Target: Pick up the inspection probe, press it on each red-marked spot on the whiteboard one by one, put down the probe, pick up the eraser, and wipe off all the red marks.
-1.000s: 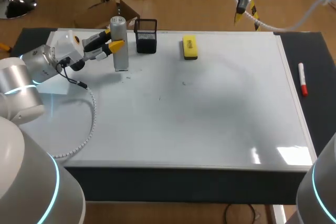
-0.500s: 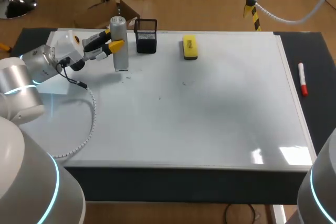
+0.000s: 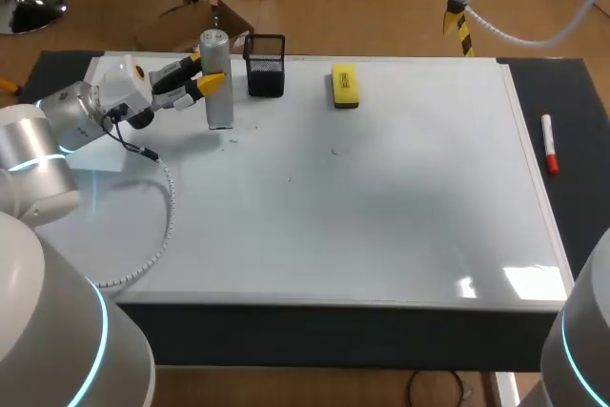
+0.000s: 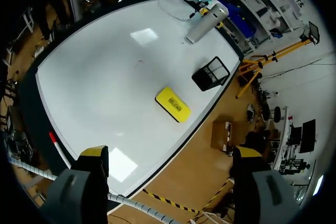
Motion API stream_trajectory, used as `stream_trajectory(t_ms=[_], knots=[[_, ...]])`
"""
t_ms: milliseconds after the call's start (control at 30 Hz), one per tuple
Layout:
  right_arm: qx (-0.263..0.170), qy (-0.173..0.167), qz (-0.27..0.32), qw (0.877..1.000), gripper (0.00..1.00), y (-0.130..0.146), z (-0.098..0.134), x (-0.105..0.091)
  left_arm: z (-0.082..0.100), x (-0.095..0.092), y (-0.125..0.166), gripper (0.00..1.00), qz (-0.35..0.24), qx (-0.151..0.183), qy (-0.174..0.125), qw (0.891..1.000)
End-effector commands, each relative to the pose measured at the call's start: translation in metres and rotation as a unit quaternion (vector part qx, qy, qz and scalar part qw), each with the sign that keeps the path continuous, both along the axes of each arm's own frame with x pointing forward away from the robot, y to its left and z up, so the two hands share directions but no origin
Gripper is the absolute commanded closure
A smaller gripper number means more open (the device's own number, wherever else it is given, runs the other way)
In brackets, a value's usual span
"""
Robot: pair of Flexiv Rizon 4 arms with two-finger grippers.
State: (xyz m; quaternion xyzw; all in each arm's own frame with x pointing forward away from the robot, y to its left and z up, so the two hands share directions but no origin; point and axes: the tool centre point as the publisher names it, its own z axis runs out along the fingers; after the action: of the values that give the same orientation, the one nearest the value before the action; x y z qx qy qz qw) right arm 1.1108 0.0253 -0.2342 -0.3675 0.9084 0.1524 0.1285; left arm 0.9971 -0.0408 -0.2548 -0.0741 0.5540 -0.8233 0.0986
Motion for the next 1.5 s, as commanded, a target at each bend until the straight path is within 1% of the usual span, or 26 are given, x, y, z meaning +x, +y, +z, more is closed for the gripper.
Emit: stream_trajectory(t_ms=[33, 267, 467, 633, 667, 733, 800, 833, 900, 967, 1067, 1100, 1167, 1200, 1267, 1500], knots=[[-0.002, 0.0, 0.001, 1.0, 0.0, -0.001, 0.001, 0.0, 0.002, 0.0, 0.0, 1.0, 0.0, 0.001, 0.0, 1.0], [-0.002, 0.0, 0.001, 1.0, 0.0, -0.001, 0.001, 0.0, 0.002, 0.001, 0.0, 1.0, 0.002, 0.0, 0.0, 1.0], [-0.002, 0.0, 0.001, 1.0, 0.0, -0.001, 0.001, 0.0, 0.016, 0.015, -0.001, 1.0, 0.0, 0.001, -0.011, 1.0], [-0.002, 0.0, 0.001, 1.0, 0.0, -0.001, 0.001, 0.0, 0.037, 0.033, -0.006, 1.0, -0.017, -0.007, -0.031, 0.999], [-0.002, 0.0, 0.001, 1.0, 0.0, -0.001, 0.001, 0.0, 0.043, 0.037, -0.009, 1.0, -0.021, -0.003, -0.037, 0.999], [-0.002, 0.0, 0.001, 1.0, 0.0, -0.001, 0.001, 0.0, 0.053, 0.046, -0.014, 1.0, -0.033, -0.009, -0.045, 0.998], [-0.002, 0.0, 0.001, 1.0, 0.0, -0.001, 0.001, 0.0, 0.063, 0.054, -0.02, 1.0, -0.045, -0.008, -0.055, 0.997], [-0.002, 0.0, 0.001, 1.0, 0.0, -0.001, 0.001, 0.0, 0.068, 0.057, -0.022, 1.0, -0.052, -0.016, -0.057, 0.997], [-0.002, 0.0, 0.001, 1.0, 0.0, -0.001, 0.001, 0.0, 0.078, 0.065, -0.028, 1.0, -0.06, -0.019, -0.063, 0.996], [-0.002, 0.0, 0.001, 1.0, 0.0, -0.001, 0.001, 0.0, 0.086, 0.072, -0.032, 1.0, -0.07, -0.029, -0.065, 0.995], [-0.002, 0.0, 0.001, 1.0, 0.0, -0.001, 0.001, 0.0, 0.094, 0.083, -0.04, 1.0, -0.08, -0.04, -0.067, 0.994], [-0.002, 0.0, 0.001, 1.0, 0.0, -0.001, 0.001, 0.0, 0.096, 0.087, -0.044, 1.0, -0.084, -0.037, -0.07, 0.993], [-0.002, 0.0, 0.001, 1.0, 0.0, -0.001, 0.001, 0.0, 0.099, 0.093, -0.051, 1.0, -0.091, -0.045, -0.069, 0.992], [-0.002, 0.0, 0.001, 1.0, 0.0, -0.001, 0.001, 0.0, 0.1, 0.096, -0.055, 1.0, -0.092, -0.042, -0.071, 0.992], [-0.002, 0.0, 0.001, 1.0, 0.0, -0.001, 0.001, 0.0, 0.1, 0.103, -0.063, 1.0, -0.1, -0.046, -0.066, 0.992], [-0.002, 0.0, 0.001, 1.0, 0.0, -0.001, 0.001, 0.0, 0.093, 0.121, -0.09, 1.0, -0.114, -0.037, -0.062, 0.991]])
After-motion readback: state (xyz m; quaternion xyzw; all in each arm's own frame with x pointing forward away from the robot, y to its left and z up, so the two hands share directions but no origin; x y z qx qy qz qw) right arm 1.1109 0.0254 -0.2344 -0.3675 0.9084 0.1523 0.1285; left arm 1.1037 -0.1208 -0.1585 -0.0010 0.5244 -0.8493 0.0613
